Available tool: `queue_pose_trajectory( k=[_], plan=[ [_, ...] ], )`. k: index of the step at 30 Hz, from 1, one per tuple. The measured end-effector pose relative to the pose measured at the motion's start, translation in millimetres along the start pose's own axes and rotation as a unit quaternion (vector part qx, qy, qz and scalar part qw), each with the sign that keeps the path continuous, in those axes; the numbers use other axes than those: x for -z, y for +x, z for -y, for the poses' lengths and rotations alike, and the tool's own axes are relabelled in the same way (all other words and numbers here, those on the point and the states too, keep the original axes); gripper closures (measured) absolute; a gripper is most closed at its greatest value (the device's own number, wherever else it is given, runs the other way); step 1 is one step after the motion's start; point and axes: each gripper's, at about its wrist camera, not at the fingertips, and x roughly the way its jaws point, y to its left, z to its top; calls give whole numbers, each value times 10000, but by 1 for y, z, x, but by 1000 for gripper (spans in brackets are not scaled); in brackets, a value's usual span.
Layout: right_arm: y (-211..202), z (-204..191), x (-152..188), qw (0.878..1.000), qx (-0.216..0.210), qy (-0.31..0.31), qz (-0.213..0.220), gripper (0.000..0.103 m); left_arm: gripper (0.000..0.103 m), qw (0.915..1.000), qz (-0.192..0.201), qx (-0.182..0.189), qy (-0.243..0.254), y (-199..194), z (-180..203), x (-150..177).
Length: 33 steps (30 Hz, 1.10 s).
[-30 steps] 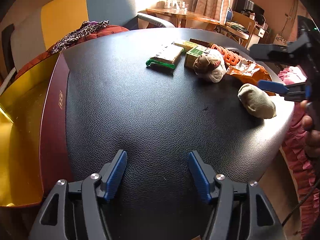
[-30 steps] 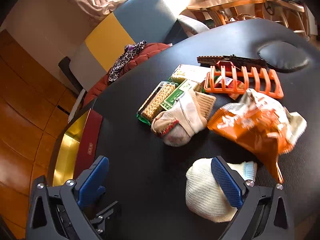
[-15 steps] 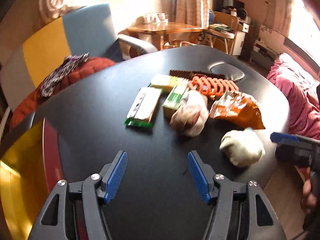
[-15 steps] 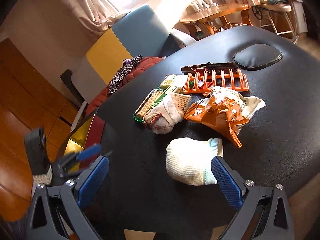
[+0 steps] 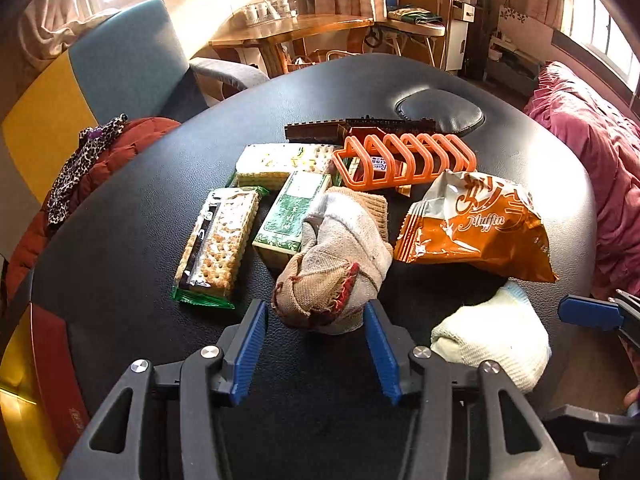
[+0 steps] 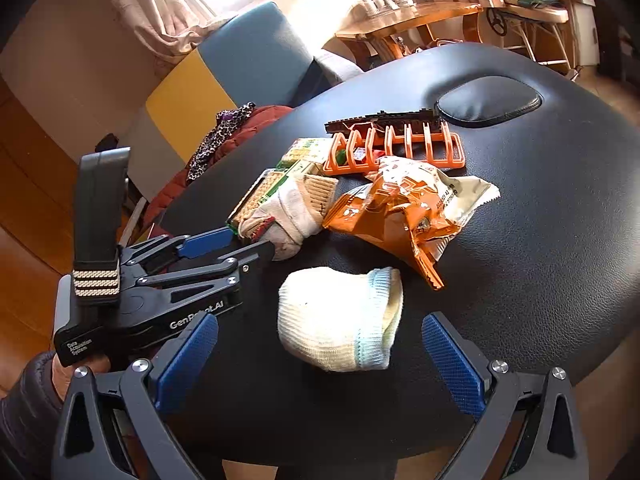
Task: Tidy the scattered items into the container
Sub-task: 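Close the left gripper on the beige patterned sock, then lift the patterned sock with the left gripper while the right gripper grasps the green oil box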
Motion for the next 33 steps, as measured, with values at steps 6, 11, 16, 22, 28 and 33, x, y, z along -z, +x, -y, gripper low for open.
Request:
queue_pose_trajectory(
  k=[6,11,16,22,28,33],
  plan=[
    [5,-4,1,9997,195,-142,-49,0,78,9998,-83,78,-190,7,-8,8],
    [2,-11,1,9987,387,-325,13,0,82,9976,-104,209,-657,-2,-30,32],
    [-13,-28,0,9981,216,-550,195,0,82,9923,-110,255,-1205,-25,-58,70],
    [6,-60,8,9957,-428,-804,-179,0,77,9850,1,96,-1724,-57,-86,115],
    [30,-64,3,9957,-474,-747,-285,0,77,9835,133,195,-1794,-74,-91,130],
    [38,-50,-15,9961,396,-762,-197,0,76,9826,246,391,-1798,-82,-91,134]
  ],
)
